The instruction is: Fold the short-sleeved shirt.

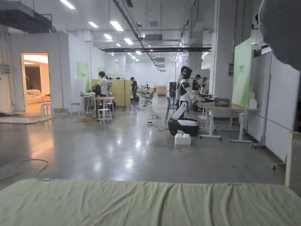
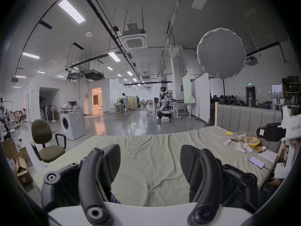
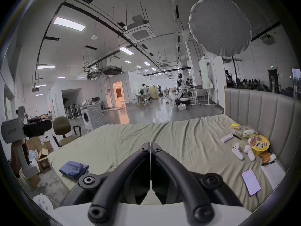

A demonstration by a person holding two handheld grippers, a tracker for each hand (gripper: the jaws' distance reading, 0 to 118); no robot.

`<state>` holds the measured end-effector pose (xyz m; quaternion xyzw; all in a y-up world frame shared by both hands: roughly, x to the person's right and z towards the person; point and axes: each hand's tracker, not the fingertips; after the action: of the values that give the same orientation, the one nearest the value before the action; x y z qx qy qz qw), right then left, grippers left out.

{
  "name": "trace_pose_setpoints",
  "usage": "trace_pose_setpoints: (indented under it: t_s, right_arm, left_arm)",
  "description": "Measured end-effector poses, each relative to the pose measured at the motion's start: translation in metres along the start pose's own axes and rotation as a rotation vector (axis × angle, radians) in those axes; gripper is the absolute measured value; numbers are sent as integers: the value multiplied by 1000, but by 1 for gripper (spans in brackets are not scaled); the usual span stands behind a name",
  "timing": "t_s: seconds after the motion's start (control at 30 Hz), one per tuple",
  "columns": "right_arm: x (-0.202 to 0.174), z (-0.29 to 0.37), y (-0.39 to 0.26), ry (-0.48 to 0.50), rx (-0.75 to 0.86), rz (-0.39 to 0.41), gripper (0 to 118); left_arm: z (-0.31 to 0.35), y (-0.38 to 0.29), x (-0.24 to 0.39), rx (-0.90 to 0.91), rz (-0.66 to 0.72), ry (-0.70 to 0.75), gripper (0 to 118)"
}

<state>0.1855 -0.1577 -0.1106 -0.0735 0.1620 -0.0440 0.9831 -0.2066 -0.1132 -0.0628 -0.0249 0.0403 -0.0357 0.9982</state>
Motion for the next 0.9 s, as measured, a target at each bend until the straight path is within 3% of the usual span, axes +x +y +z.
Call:
trace_pose_setpoints:
  t_s: [0.17, 0.2, 0.23, 0.27, 0.33, 0.9]
  right_arm:
    - [-7, 11, -6, -68, 35, 110, 0]
    - [-6, 13, -6, -59, 51, 121, 0]
    - [-4, 13, -9, -46, 22, 68, 0]
    - [-1, 13, -12, -46, 0, 20, 0]
    - [0, 13, -11, -47, 15, 37, 0]
    - [-5, 11, -4, -52, 4, 95, 0]
  left_arm:
    - [3, 9, 17, 43, -15, -29, 21]
    - [3, 9, 17, 48, -6, -39, 6]
    - [3, 9, 18, 54, -7, -47, 3]
    - [4, 7, 21, 53, -21, -45, 3]
    - [3, 4, 27, 27, -57, -36, 3]
    - [14, 6, 25, 28, 59, -121, 3]
